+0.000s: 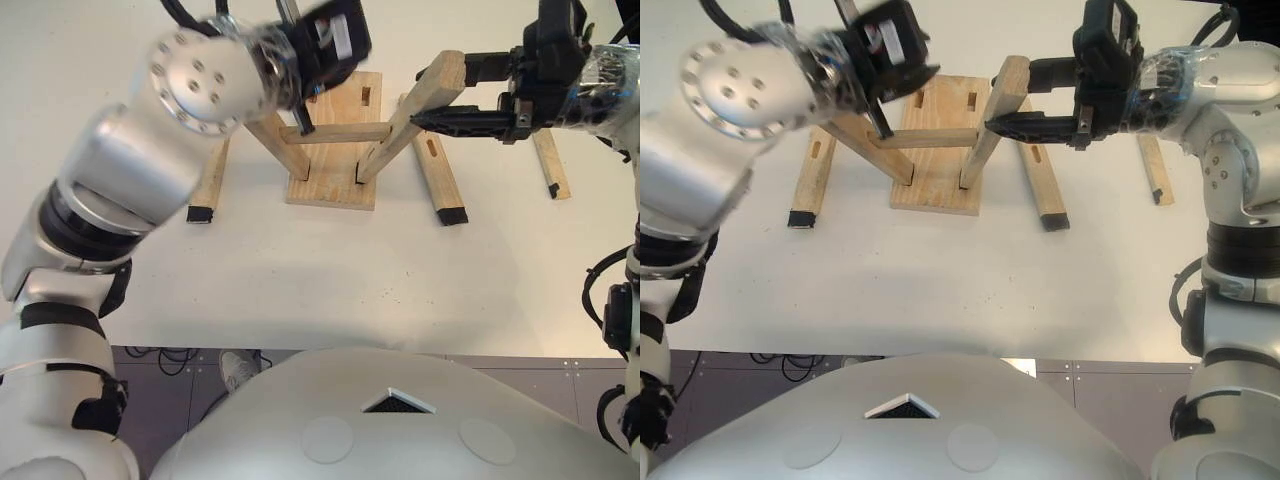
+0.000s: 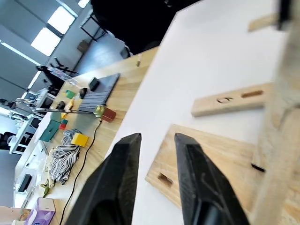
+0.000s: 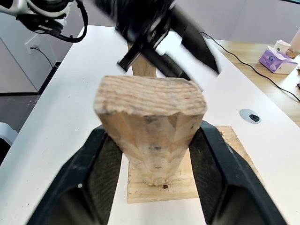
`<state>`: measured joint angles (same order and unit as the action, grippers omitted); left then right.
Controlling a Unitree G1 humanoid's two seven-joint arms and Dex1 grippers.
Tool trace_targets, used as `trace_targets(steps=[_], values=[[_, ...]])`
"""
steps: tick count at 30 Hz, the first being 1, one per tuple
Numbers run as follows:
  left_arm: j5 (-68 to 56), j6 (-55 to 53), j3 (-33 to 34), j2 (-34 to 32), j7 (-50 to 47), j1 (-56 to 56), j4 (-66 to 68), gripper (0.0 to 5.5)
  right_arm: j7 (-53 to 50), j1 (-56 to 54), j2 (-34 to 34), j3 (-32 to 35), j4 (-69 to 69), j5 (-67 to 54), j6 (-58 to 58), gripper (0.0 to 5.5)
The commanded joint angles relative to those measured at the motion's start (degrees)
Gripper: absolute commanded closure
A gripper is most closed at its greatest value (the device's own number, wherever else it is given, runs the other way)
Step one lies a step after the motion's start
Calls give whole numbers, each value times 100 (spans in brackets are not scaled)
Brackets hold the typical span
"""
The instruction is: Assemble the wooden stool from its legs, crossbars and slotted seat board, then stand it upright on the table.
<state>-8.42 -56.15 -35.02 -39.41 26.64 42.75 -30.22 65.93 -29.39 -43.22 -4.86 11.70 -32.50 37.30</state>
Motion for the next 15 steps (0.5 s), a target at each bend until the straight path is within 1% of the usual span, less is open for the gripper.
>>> trace_targets(steps=[1,3,5,9,13,15], values=[[670,-65,-693,-89,-39,-370,364,494,-236,87,119,-441,-8,103,548,348],[867,-59,-962,98,-66,-692,612,521,-304,120,151,-642,136,94,611,348],[941,-61,-1016,324,-98,-929,774,548,-364,120,199,-811,230,69,666,348],[1112,-55,-896,595,-24,-1115,909,550,-633,-63,440,-1066,164,45,863,348],[1259,4,-756,735,57,-1212,1003,550,-1085,-254,866,-1100,-7,-42,1312,348],[1181,67,-365,893,63,-1221,1021,550,-1152,-177,866,-1056,23,7,1209,348]])
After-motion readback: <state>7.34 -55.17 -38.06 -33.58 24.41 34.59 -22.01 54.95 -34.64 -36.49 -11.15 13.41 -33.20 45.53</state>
